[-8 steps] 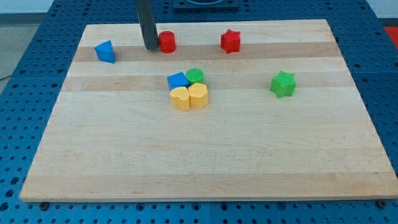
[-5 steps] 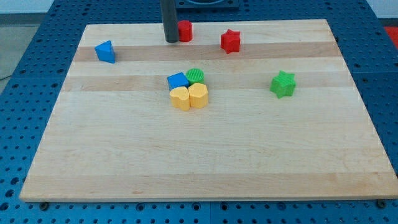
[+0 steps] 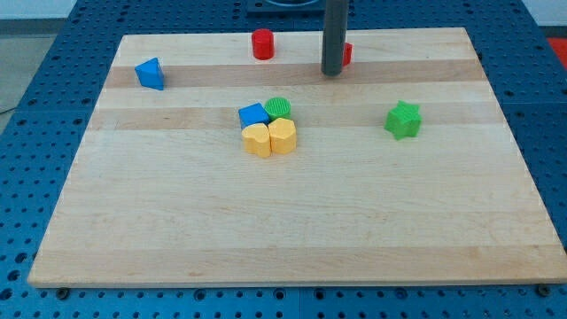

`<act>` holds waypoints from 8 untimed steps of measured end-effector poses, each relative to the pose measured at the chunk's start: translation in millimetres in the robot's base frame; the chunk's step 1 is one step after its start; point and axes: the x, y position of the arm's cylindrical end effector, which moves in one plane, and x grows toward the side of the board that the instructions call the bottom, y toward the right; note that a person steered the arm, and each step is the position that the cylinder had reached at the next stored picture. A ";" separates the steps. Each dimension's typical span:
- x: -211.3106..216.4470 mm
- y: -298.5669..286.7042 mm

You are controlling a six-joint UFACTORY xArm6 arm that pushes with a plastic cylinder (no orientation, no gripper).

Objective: Push the red star closer to the red circle

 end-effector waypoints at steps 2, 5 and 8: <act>12.8 67.0; -23.1 -38.2; -57.3 -2.5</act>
